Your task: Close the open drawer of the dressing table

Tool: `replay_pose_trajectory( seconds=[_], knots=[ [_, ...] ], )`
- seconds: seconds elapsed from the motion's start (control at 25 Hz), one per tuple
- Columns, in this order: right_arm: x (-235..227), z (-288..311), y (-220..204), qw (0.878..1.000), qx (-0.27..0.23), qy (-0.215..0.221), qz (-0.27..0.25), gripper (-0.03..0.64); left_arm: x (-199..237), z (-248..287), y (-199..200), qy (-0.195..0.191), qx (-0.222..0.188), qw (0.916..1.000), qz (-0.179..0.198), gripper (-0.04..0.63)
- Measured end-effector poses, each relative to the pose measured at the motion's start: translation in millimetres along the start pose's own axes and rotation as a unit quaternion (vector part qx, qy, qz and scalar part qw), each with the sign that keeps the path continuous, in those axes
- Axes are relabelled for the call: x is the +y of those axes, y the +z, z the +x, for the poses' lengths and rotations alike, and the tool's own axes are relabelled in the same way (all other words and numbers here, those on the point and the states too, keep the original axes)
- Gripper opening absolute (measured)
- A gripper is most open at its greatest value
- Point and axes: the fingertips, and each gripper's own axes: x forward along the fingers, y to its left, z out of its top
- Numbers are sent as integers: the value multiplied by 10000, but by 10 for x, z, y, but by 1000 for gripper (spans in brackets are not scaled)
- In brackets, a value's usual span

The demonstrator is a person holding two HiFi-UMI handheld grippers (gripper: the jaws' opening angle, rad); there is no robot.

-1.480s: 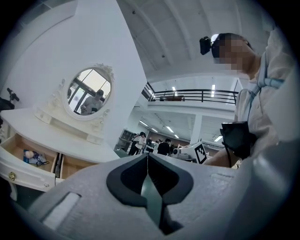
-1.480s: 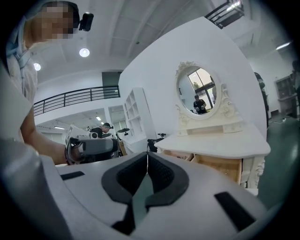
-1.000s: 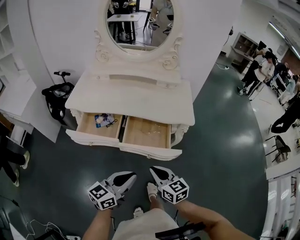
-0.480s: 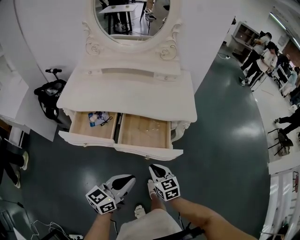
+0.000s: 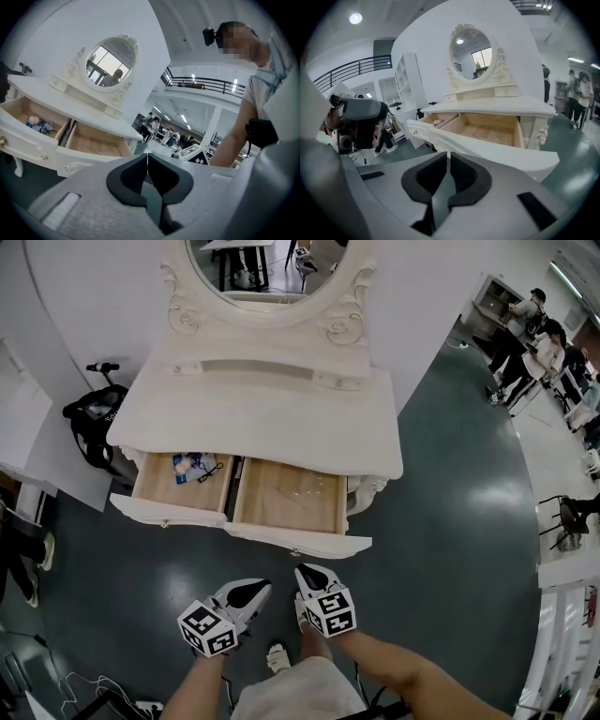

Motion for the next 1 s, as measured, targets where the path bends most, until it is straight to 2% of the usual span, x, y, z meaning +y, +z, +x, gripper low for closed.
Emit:
replay_pose_trajectory(
  seconds=[0.12,0.28,0.72,1.0],
  knots=[
    [-40,88,-108,9998,123,-26,137,19,68,48,-63,23,37,10000,-88,11],
    [-88,202,-231,9992,347,-14,212,85,115,82,-105,-23,88,9999,-135,11],
    [-268,438,-416,9947,621,-380,726,91,243,124,-195,-64,137,9995,-277,11],
    [-351,548,-418,9934,755,-526,680,91,296,179,-194,-105,165,9994,-293,11]
  ],
)
